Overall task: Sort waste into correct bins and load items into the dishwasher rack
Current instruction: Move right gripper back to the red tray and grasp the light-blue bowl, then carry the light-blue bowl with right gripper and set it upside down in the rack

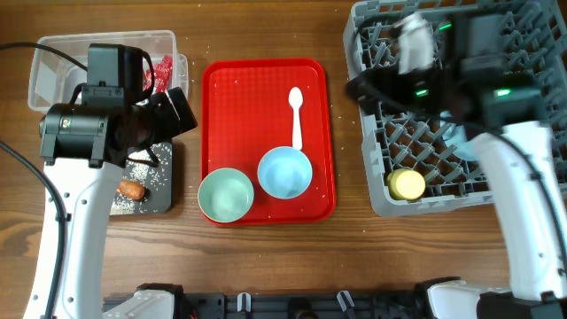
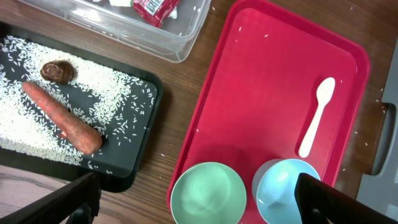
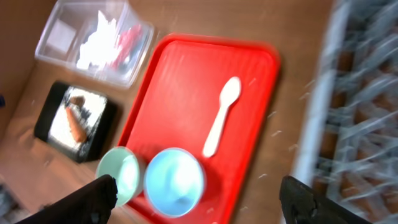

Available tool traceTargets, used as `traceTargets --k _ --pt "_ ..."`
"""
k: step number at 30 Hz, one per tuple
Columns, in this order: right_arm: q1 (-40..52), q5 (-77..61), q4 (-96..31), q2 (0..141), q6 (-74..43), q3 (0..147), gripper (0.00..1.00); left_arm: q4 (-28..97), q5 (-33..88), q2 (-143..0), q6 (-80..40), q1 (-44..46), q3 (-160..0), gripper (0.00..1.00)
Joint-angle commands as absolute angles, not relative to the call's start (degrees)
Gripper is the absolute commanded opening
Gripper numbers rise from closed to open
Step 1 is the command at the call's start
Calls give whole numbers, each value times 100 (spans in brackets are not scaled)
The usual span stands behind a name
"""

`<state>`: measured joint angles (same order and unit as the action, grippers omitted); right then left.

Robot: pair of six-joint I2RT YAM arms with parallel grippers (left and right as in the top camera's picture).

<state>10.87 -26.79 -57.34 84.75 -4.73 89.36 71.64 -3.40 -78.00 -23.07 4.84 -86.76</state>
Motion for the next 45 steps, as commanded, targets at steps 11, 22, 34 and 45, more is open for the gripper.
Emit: traceTargets --k 11,22,34,45 --pt "3251 -1205 -3997 9365 -3802 6324 49 7142 -395 -7780 -2318 464 -8733 100" --pt "3288 -1402 -3758 10366 -3968 6309 15 7142 -395 -7780 -2320 464 -8733 100" --pt "2849 -1177 -4086 9854 -3400 7032 4 7142 -395 -7780 -2320 464 -8733 100" --pt "2257 5081 -4329 8103 -2086 7905 4 7142 -395 -7780 -2318 464 -8733 100"
